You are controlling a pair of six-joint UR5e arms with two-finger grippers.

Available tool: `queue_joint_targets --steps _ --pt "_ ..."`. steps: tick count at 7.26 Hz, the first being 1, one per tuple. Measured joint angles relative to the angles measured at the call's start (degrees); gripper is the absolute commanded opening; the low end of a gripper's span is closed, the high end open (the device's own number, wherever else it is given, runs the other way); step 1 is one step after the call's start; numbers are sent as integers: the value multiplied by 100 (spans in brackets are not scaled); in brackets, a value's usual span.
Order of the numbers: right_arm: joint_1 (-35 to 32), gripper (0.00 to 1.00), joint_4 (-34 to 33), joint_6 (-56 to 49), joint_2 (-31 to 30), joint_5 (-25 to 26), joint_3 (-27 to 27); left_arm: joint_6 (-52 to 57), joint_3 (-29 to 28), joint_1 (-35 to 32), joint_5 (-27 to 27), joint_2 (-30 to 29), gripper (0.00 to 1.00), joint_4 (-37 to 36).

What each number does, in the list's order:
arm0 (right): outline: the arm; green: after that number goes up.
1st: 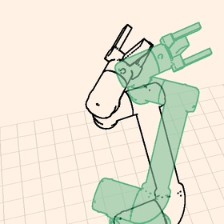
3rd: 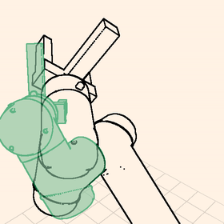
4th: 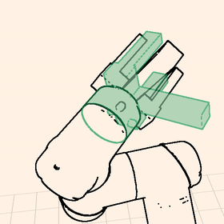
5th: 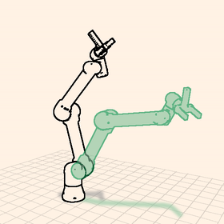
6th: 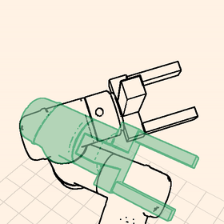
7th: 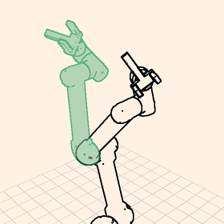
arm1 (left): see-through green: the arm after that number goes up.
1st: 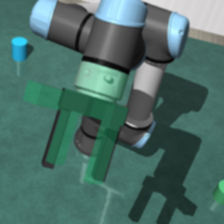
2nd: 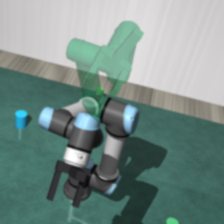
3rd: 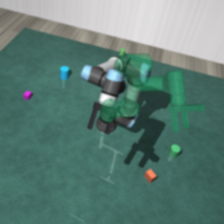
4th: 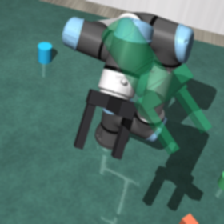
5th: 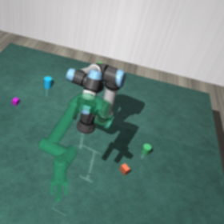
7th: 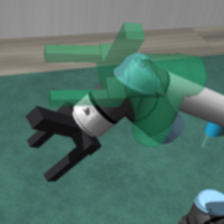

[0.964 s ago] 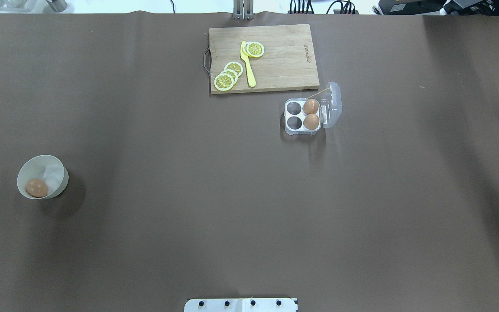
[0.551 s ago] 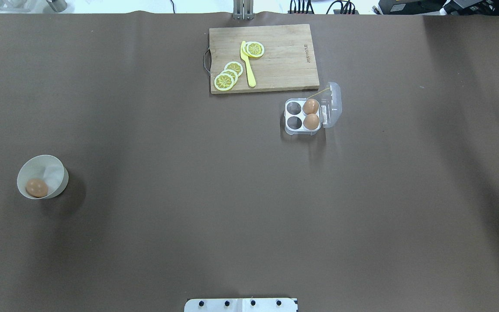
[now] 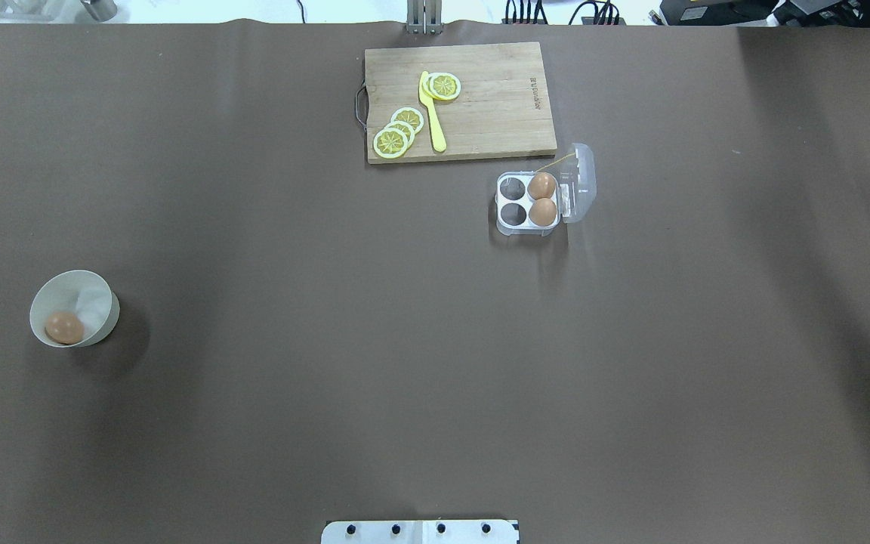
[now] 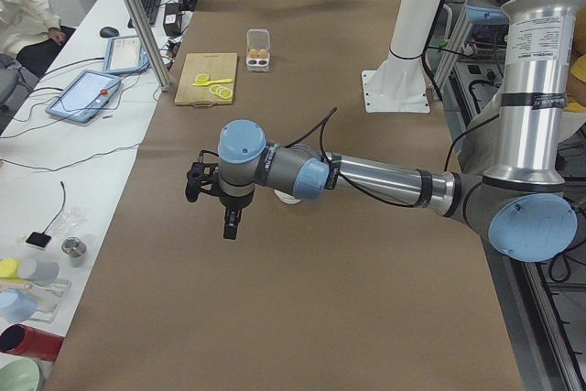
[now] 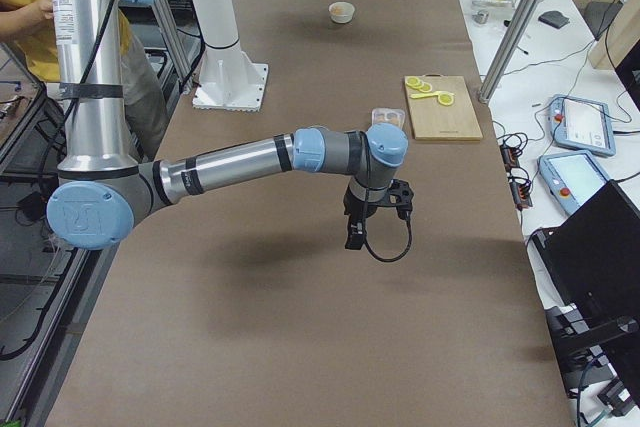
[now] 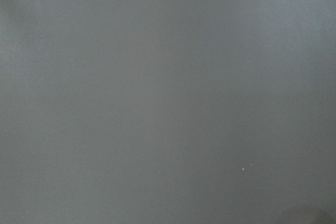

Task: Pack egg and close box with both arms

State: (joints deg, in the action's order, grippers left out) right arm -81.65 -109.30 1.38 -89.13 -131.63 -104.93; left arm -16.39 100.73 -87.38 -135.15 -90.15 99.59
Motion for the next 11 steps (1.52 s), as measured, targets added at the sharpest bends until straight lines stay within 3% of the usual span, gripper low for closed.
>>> queue_joint_targets --steps 4,8,11 --pt "6 100 4 2 -26 -34 -3 -1242 420 1144 191 -2 97 138" --pt "7 100 14 -5 -25 1 9 -3069 477 2644 1072 -60 97 1034" --pt "5 100 7 -20 -35 13 20 -3746 474 3172 1382 -60 97 1114"
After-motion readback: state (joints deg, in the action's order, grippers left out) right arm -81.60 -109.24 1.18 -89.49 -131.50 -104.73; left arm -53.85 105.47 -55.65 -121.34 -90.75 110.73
